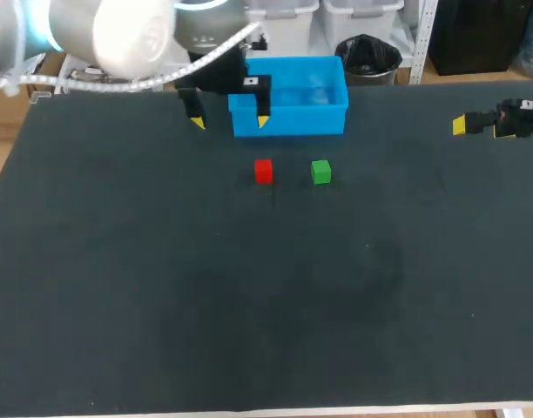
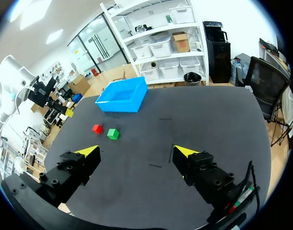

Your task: Use the left arm to pick the red cube and place it into the blue plastic box first, then use the right arm to grasp the green cube and put it into the same blue plastic box after the first action is fully finished.

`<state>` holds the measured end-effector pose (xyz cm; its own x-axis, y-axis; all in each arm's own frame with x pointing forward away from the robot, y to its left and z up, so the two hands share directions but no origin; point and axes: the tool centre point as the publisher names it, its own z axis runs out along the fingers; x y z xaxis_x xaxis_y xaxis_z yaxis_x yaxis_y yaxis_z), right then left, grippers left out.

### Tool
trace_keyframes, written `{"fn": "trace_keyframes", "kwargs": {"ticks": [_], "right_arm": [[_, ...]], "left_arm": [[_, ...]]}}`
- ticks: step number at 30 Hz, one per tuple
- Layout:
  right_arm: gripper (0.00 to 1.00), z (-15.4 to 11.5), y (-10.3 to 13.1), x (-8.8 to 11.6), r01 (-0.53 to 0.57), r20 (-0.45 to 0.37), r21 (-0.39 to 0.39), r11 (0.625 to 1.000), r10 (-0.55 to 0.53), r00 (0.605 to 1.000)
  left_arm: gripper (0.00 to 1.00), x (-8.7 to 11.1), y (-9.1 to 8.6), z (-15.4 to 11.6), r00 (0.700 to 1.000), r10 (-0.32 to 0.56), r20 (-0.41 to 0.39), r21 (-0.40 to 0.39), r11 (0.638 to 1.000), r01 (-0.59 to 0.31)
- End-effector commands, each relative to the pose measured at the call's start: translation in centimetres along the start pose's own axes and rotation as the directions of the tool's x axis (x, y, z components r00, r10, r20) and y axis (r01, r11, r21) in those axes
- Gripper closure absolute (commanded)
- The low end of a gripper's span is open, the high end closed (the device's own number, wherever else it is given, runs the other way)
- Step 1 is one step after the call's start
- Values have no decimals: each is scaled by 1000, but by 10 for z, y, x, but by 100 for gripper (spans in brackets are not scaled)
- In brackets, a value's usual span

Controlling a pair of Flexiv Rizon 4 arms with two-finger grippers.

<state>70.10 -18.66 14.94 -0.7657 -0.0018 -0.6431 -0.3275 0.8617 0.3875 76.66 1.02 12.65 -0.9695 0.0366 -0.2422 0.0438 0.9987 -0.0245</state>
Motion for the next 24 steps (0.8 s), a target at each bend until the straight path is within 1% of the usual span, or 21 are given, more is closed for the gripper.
{"fn": "trace_keyframes", "kwargs": {"ticks": [1,6,7,9,18,21,24], "right_arm": [[0,0,0,0,0,0,0,1000,0,1000],[0,0,0,0,0,0,0,1000,0,1000],[0,0,0,0,0,0,0,1000,0,1000],[0,0,0,0,0,0,0,1000,0,1000],[0,0,0,0,0,0,0,1000,0,1000],[0,0,0,0,0,0,0,1000,0,1000],[0,0,0,0,0,0,0,1000,0,1000]], "left_arm": [[0,-8,-9,3,999,-7,-42,-90,996,3],[0,-10,-13,3,999,-7,-43,-89,996,4],[0,-11,-13,5,999,-28,-43,-83,996,25],[0,-13,-14,6,998,-42,-42,-67,997,39],[0,-18,-19,5,999,-41,-35,-54,998,39],[0,-19,-21,5,998,-42,-42,-19,999,41],[0,-21,-23,1,999,-35,-29,11,999,35]]}}
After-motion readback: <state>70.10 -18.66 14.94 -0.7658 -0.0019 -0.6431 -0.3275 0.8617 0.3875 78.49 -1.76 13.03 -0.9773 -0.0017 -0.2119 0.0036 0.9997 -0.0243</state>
